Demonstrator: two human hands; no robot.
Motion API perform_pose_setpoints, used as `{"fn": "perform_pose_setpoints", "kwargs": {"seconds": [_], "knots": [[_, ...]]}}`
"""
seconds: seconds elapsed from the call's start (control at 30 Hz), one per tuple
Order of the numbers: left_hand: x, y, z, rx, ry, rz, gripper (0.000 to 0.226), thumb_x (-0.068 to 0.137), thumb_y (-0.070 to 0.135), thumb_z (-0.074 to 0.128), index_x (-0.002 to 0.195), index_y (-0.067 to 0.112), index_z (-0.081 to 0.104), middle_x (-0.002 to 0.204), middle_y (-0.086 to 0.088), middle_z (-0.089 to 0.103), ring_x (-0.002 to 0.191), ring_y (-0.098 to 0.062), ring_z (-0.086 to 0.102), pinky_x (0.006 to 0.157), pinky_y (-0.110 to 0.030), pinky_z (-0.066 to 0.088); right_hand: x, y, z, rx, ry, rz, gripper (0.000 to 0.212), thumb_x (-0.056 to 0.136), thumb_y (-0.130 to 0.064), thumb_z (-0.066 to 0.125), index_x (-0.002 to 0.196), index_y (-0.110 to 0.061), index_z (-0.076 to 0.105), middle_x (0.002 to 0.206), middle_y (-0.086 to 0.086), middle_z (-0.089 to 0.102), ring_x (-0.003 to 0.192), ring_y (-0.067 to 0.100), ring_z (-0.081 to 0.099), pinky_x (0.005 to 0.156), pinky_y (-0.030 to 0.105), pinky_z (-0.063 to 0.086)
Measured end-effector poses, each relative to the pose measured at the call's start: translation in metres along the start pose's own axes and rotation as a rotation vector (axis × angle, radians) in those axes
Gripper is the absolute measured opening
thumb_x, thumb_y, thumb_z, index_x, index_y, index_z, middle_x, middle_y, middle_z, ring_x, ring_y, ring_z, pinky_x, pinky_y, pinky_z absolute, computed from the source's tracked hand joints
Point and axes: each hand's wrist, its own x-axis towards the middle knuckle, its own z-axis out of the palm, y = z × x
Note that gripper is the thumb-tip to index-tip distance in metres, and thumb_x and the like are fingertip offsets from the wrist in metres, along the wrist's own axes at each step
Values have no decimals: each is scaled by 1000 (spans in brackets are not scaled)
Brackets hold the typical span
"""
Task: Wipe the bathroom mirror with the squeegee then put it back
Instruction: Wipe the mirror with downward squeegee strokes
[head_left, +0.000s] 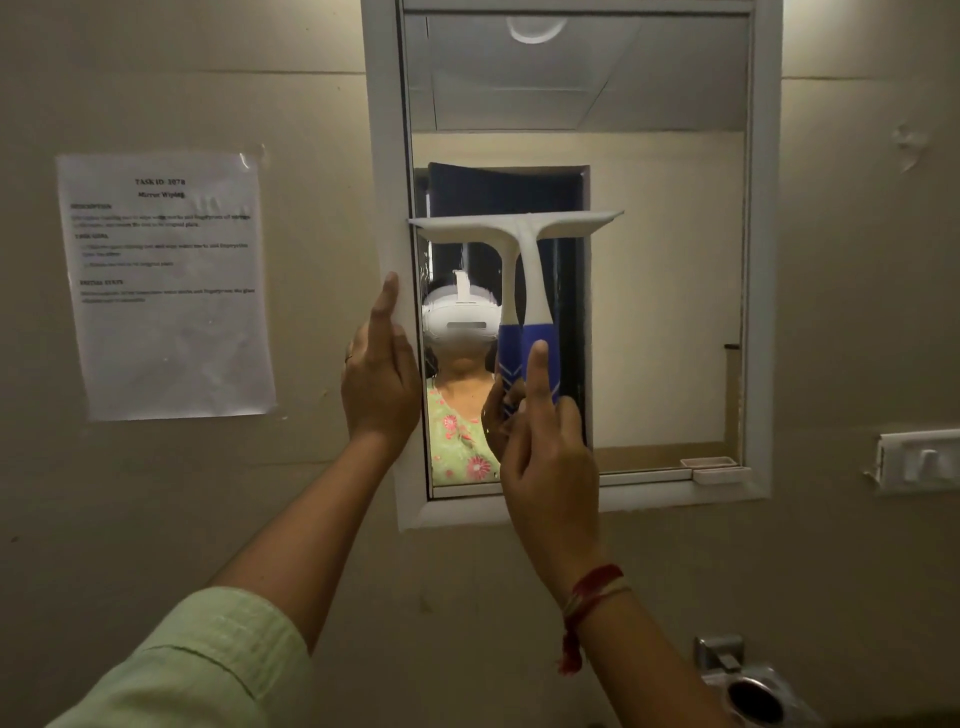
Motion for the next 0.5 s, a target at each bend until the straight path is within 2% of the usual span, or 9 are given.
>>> {"fn": "perform_pose_setpoints", "kwargs": {"seconds": [0.07,0.13,0.27,0.33,0.4,0.43,0.5], "knots": [[0,-1,0,-22,-13,1,43,100,23,28,143,28,26,119,-16,57,71,-12,51,60,-24,39,-7,1,-2,3,-12,7,66,90,-8,50,140,-20,7,93,20,56,62,18,55,57,37,57],[0,-2,1,-28,-10,9,43,100,19,28,142,28,25,115,-17,58,58,-7,43,55,-15,35,-14,1,-3,13,-17,10,63,91,-11,49,140,-19,9,94,20,57,62,17,55,57,34,57],[1,-5,1,-45,4,30,43,100,12,30,142,21,30,125,-16,54,74,11,46,70,3,35,-28,3,-2,0,-22,12,59,93,-21,40,142,-22,9,97,20,57,60,12,52,55,27,55],[1,-4,1,-65,14,23,43,100,13,30,142,20,30,123,-6,56,73,7,48,70,-1,36,-35,5,-2,-12,-25,19,56,92,-28,32,141,-26,6,98,19,58,61,10,50,56,25,54],[1,-3,1,-76,21,5,43,100,15,28,142,21,30,104,16,55,61,-7,45,60,-14,38,-42,7,-1,-16,-26,22,55,92,-31,28,141,-28,4,99,19,58,61,8,48,56,21,52],[0,-4,1,-77,23,2,43,100,15,28,142,20,30,92,19,52,55,-12,42,55,-17,36,-45,8,-1,-17,-31,23,54,92,-31,27,141,-29,3,100,19,58,60,6,47,56,19,50],[-1,-3,1,-77,24,5,43,100,14,28,142,18,31,84,16,50,50,-14,37,50,-16,31,-52,9,-1,-14,-38,25,55,92,-29,28,141,-30,3,100,20,58,57,5,45,54,17,48]]}}
